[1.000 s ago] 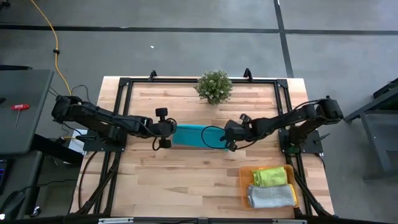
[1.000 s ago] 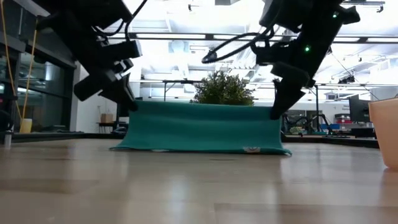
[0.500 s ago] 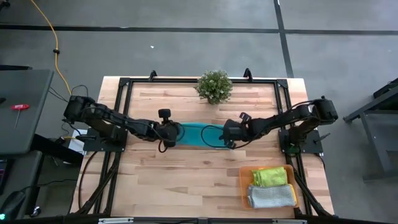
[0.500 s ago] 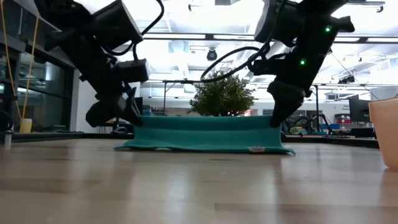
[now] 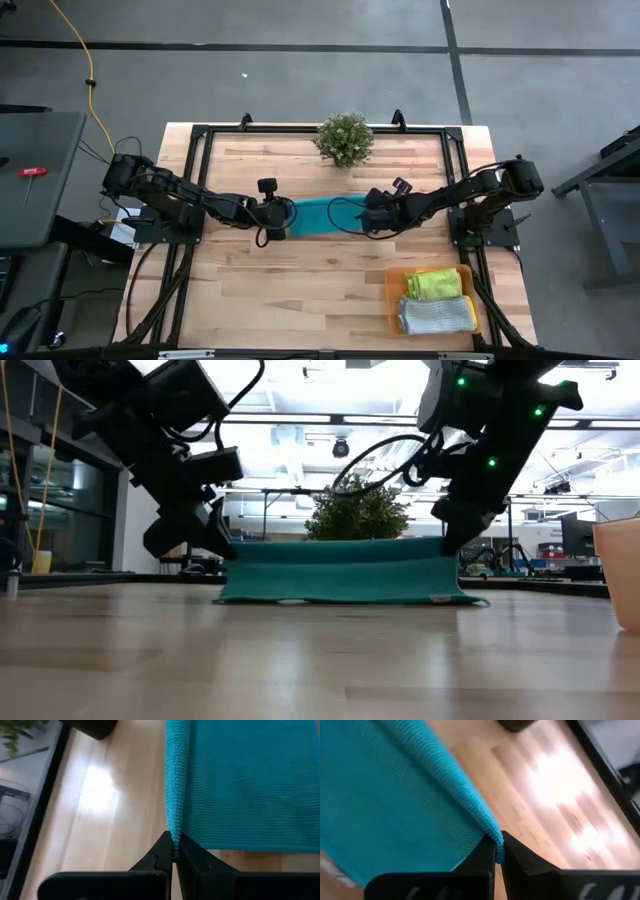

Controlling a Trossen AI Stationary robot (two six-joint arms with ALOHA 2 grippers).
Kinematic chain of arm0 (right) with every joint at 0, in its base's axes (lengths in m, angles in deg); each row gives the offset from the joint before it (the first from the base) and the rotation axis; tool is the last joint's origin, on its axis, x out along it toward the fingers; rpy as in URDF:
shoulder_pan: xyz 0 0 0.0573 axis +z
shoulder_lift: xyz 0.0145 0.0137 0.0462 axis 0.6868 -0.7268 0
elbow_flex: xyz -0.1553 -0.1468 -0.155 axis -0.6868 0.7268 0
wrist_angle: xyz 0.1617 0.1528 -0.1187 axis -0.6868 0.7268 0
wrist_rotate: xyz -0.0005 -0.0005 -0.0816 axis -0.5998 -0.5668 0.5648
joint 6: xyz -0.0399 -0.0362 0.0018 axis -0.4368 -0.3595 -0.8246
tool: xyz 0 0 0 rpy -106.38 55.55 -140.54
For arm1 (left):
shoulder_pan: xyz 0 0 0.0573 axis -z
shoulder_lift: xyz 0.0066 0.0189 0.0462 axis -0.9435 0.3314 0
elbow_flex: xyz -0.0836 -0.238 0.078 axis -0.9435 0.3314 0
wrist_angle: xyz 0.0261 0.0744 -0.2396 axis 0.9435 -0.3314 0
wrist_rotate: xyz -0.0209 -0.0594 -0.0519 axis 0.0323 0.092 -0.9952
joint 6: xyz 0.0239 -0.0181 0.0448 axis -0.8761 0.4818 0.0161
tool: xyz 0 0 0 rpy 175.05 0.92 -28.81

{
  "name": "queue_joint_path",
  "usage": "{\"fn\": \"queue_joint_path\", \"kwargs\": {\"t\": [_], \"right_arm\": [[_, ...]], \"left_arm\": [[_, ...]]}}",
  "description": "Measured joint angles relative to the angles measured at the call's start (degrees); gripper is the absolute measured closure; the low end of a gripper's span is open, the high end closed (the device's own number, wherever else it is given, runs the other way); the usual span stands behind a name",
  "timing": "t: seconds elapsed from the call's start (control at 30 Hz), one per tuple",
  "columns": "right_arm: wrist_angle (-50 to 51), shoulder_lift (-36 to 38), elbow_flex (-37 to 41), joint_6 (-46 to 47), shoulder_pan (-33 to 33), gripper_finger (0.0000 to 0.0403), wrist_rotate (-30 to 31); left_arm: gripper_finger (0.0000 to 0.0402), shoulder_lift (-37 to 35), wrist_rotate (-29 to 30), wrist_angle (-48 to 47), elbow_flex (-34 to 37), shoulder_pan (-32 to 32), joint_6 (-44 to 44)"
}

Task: Fold microfiber towels
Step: Fold the blue microfiber towel

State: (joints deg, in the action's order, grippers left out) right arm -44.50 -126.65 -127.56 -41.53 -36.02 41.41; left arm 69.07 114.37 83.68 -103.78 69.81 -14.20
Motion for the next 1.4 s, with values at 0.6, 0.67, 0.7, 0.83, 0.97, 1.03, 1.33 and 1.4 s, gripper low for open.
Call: {"fn": "queue_joint_path", "kwargs": {"t": [0.6,0.67,0.7,0.83,0.97,1.03,1.33,1.4], "right_arm": [[1.15,-3.54,0.02,1.71,3.80,0.0403,-2.99],[0.68,-3.96,0.02,0.63,3.76,0.0403,-4.77],[0.58,-3.98,0.02,0.09,3.76,0.0403,-5.44],[0.47,-3.93,0.02,-0.86,3.70,0.0403,-6.76],[0.39,-3.93,0.02,-0.79,3.08,0.0403,-9.63],[0.31,-3.93,0.02,-0.69,2.76,0.0403,-10.25],[-0.13,-3.91,0.00,-0.37,2.77,0.0402,-11.64],[-0.13,-3.89,0.00,-0.85,2.77,0.0402,-12.51]], "left_arm": [[0.0401,0.00,0.58,1.29,0.00,3.26,-6.66],[0.0401,0.00,-1.75,1.18,0.02,3.26,-5.20],[0.0401,0.00,-2.80,1.22,0.02,3.26,-4.50],[0.0401,0.00,-5.65,1.67,0.02,3.26,-3.47],[0.0401,0.00,-10.79,2.17,0.02,3.23,-3.14],[0.0401,0.10,-13.76,2.20,0.02,3.26,-2.20],[0.0400,4.03,-17.02,2.59,0.04,3.19,0.30],[0.0396,5.32,-17.64,2.87,0.00,3.17,1.15]]}}
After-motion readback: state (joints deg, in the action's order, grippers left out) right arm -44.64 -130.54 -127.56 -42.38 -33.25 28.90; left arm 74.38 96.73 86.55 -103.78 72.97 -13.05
